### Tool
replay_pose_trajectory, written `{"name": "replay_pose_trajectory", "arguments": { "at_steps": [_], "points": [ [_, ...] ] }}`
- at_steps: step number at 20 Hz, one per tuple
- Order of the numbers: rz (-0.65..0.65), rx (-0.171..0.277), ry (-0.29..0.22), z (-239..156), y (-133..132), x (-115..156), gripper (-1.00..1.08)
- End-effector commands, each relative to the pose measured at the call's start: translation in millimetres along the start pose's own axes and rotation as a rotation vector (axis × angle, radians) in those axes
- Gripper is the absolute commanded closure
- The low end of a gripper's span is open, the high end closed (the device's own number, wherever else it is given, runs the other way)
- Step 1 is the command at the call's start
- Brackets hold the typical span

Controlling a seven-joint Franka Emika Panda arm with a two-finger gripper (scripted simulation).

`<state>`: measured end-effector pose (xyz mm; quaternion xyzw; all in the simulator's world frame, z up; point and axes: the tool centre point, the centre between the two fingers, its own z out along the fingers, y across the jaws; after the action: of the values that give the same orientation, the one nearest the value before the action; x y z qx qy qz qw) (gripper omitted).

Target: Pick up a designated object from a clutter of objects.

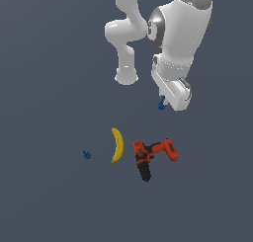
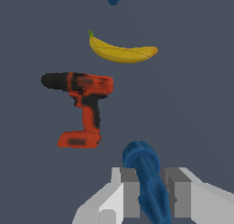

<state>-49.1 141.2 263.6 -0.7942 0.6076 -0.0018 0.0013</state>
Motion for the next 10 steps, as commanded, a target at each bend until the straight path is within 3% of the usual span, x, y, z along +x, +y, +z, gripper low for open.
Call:
{"name": "replay_pose_trajectory", "arguments": {
  "at_steps": [1, 10],
  "points": [
    [0.0, -0.001, 0.0, -26.4, 5.0, -5.1, 1.08],
    [0.0, -0.003, 0.0, -109.7, 16.6, -21.6, 1.08]
  ]
}}
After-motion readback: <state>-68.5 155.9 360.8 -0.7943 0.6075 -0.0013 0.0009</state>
